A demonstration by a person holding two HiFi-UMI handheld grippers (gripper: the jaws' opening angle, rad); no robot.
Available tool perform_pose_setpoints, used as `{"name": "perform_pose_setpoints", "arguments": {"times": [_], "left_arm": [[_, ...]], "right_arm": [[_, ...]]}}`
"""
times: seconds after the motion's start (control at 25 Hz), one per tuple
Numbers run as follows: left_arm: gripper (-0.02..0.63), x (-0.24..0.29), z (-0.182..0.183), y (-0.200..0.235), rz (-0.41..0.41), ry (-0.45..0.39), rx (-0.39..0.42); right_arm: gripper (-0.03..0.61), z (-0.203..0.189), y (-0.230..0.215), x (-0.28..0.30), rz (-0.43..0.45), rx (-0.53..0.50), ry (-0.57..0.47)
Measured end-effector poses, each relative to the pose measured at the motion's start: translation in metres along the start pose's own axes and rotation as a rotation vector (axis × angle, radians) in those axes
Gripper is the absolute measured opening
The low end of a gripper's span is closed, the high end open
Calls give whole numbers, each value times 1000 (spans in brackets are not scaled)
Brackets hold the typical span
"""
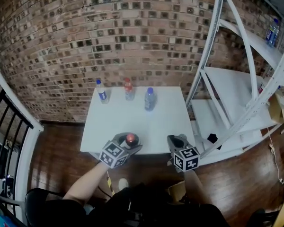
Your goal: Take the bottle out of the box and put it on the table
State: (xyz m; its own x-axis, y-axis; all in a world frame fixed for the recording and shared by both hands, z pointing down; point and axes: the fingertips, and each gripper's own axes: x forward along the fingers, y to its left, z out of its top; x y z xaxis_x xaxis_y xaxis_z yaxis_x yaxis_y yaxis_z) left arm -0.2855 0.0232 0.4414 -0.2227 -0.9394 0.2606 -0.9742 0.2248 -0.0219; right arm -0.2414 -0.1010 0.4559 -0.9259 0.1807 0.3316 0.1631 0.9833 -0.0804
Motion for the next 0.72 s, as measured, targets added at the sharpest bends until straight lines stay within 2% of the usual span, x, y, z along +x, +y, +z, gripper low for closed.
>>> {"name": "perform_pose_setpoints", "arguments": {"times": [0.2,0.32,0.48,0.72], "left_arm": [[318,-1,-14,57,-10,22,30],[318,1,-24,95,-2,28,5],[318,-1,-49,145,23,77,-41],[318,-7,-80,202,99,136,-128]], "right_arm": [[3,25,20,49,-4,-20,-4],[3,31,25,83,-17,-30,2],[3,31,36,131,-23,-20,14],[3,25,56,180,0,-31,69]]}}
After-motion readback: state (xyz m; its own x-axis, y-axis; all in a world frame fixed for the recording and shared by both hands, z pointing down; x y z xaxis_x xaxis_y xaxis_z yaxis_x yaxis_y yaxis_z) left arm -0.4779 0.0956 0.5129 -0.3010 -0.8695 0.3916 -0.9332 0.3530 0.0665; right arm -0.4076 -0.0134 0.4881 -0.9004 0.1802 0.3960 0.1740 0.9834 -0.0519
